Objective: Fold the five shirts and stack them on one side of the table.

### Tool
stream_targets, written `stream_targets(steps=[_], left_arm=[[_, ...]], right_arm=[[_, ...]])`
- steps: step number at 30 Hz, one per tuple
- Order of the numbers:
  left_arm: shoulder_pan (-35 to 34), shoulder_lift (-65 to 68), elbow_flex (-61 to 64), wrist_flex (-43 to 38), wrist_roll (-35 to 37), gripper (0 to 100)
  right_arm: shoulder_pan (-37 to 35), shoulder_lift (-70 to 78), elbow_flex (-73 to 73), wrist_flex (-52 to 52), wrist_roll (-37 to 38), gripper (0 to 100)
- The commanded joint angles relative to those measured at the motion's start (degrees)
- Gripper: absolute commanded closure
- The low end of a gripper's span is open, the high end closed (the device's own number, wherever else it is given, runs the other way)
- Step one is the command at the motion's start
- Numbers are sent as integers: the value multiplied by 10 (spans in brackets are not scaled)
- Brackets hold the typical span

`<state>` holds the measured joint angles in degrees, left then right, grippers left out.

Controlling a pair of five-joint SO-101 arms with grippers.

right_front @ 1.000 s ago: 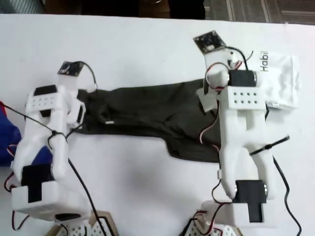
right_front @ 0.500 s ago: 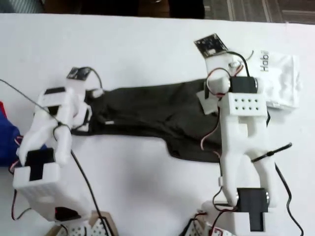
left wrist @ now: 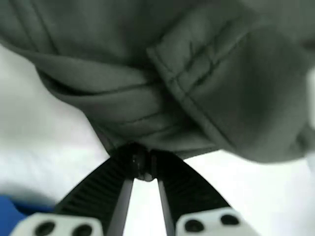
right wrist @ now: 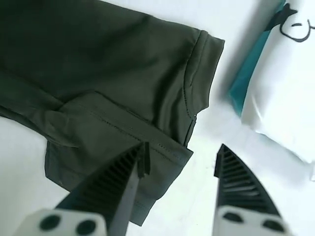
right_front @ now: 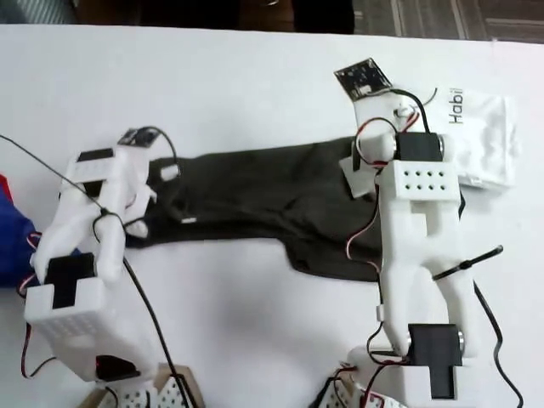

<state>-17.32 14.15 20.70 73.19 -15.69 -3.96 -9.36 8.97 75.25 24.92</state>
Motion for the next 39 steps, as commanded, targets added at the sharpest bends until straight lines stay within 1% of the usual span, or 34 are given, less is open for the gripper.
stream_targets(steps=[1, 4, 9, 11, 13, 15, 18, 19, 25, 26, 30, 32, 35, 39], left_arm=[[-7, -4, -1, 62, 0, 972], [-7, -18, 2, 83, -19, 972], [-11, -105, 4, 120, -28, 972], [-11, -141, 4, 124, -30, 970], [-10, -165, 0, 120, -50, 965], [-8, -176, -15, 120, -63, 920], [-8, -175, -50, 121, -66, 813], [-8, -175, -62, 121, -66, 799], [1, -162, -137, 112, -61, 805], [8, -149, -143, 105, -46, 805], [40, -70, -166, 74, 57, 805], [57, -27, -188, 71, 91, 805], [72, 23, -229, 73, 117, 805], [72, 73, -270, 77, 119, 805]], right_arm=[[5, -30, -2, -15, -6, 786], [4, -30, -2, -18, -8, 786], [4, -30, -2, -18, -9, 786], [4, -30, -2, -18, -9, 786], [4, -30, -2, -18, -9, 786], [5, -30, -2, -16, -9, 786], [5, -30, -2, -15, -9, 786], [5, -30, -2, -15, -9, 786], [5, -30, -2, -15, -8, 786], [4, -30, -2, -16, -8, 786], [1, -30, -2, -17, -9, 786], [1, -30, -2, -17, -10, 786], [5, -30, -2, -17, -7, 786], [5, -30, -2, -15, -6, 786]])
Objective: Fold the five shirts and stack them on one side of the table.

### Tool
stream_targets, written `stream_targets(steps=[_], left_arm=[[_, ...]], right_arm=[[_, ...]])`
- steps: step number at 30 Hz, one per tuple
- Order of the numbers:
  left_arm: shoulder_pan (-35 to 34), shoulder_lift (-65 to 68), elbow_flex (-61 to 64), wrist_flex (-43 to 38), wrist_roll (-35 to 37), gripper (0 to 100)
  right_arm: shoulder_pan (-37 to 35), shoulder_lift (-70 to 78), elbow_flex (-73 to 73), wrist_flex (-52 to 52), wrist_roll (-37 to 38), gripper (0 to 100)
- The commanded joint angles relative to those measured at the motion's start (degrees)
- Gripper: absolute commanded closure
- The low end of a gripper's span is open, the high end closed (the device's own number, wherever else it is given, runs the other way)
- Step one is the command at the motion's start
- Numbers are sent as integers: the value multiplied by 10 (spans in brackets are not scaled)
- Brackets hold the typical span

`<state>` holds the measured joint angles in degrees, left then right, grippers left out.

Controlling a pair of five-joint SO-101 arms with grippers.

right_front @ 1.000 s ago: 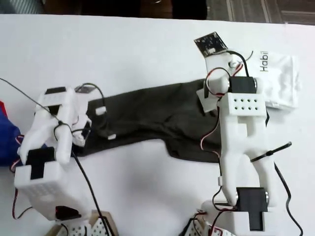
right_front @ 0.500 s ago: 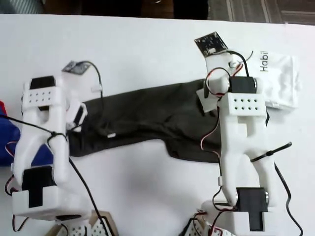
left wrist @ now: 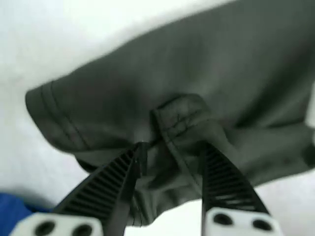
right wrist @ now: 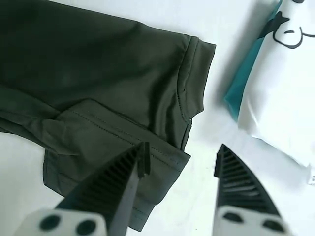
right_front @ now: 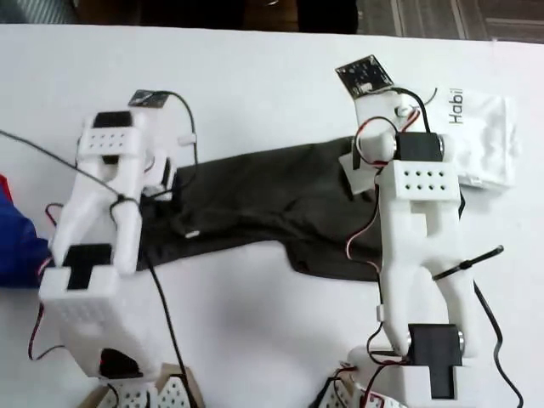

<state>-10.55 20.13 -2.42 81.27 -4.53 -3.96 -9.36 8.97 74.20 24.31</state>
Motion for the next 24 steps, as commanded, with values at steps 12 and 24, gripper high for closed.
stream_targets(steps=[12, 24], left_arm=[[6, 40, -45, 3, 5, 972], [7, -5, -45, 41, 8, 973]], right_arm=[[4, -30, -3, -7, 0, 786], [4, -30, -2, -7, -2, 786]])
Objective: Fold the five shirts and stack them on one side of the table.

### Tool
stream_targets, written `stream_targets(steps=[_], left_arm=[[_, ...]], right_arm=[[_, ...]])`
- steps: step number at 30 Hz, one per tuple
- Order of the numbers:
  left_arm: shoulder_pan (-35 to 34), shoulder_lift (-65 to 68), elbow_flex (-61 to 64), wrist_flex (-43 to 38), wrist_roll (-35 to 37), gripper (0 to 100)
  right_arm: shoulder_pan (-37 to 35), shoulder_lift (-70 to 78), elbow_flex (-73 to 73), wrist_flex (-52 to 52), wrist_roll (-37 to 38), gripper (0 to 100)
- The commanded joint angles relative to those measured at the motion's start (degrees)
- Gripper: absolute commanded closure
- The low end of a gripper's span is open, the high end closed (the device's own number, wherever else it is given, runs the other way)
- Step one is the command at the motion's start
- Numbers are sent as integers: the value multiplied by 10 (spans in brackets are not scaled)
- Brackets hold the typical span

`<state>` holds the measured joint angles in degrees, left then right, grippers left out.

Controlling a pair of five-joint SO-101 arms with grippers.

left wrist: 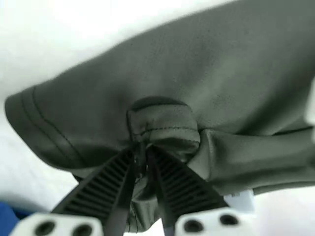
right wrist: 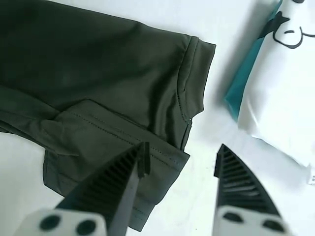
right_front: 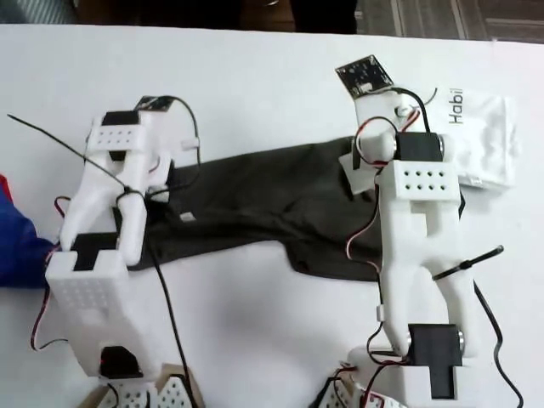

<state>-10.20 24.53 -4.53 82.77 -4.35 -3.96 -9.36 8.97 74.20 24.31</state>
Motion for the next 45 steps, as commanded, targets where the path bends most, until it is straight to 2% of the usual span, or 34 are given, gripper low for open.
stream_targets(steps=[1, 7, 20, 23, 27, 32, 37, 42, 45], left_arm=[[4, -66, -23, 40, 6, 973], [4, -135, -19, 113, 3, 973], [-1, -145, -18, 193, 6, 973], [-18, -149, 8, 194, 5, 973], [-34, -180, 106, 190, -16, 973], [-55, -238, 183, 136, -46, 969], [-50, -270, 175, 127, -92, 825], [-54, -295, 94, 152, -114, 823], [-49, -282, 49, 118, -88, 823]], right_arm=[[4, -30, -2, -7, -2, 786], [4, -30, -3, -7, -2, 786], [4, -30, -4, -7, 0, 786], [5, -30, -4, -7, 0, 786], [5, -30, -4, -7, 0, 786], [2, -30, -4, -7, 0, 786], [0, -30, -4, -7, 0, 786], [0, -29, -4, -7, 0, 786], [0, -29, -3, -7, -2, 786]])
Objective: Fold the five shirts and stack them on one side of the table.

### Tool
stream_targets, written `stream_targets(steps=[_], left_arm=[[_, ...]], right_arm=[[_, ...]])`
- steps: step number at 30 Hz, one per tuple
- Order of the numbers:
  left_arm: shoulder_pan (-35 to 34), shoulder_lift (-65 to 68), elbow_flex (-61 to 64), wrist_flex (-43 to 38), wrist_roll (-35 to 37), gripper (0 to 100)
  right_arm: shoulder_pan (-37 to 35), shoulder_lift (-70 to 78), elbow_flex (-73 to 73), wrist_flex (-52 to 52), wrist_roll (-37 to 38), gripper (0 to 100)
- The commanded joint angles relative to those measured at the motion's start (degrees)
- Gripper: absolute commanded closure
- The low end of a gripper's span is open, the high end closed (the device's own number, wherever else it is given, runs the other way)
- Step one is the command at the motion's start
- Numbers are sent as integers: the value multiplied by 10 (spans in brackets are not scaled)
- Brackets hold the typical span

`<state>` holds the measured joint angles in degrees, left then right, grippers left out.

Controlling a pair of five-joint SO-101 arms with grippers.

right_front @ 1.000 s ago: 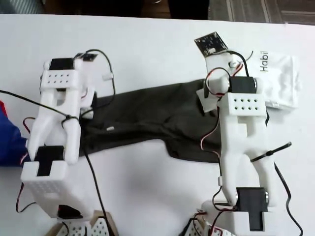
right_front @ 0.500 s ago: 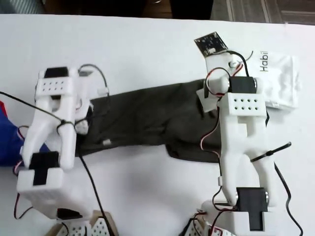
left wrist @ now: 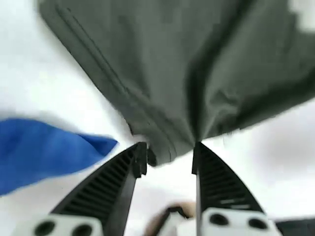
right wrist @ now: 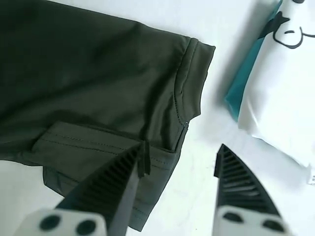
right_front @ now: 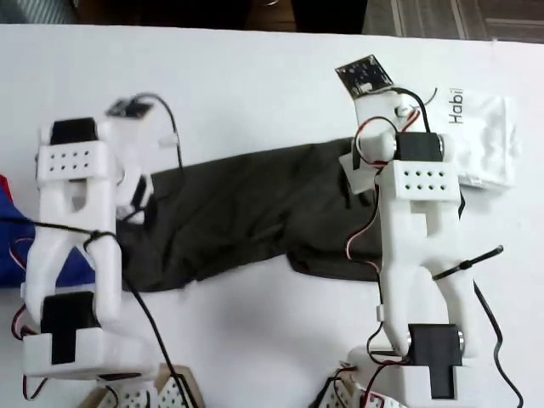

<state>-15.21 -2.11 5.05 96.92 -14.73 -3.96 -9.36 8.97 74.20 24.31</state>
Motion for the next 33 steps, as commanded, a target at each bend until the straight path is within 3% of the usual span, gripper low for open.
stream_targets(steps=[1, 5, 9, 13, 20, 27, 33], left_arm=[[9, -4, -46, -47, 27, 823], [38, 93, -30, -95, 40, 823], [3, 191, -38, -149, 37, 823], [-46, 254, -101, -168, 36, 823], [-47, 379, -255, -165, 41, 823], [-47, 507, -481, -92, 49, 823], [-50, 615, -706, -28, 49, 823]], right_arm=[[0, -29, -2, -7, -2, 786], [4, -29, -2, -7, -3, 786], [4, -29, -1, -7, -3, 786], [-14, -29, 10, -17, -4, 786], [-44, -29, 76, -100, -1, 786], [-45, 32, 142, -226, 1, 786], [-45, 173, 61, -225, 0, 786]])
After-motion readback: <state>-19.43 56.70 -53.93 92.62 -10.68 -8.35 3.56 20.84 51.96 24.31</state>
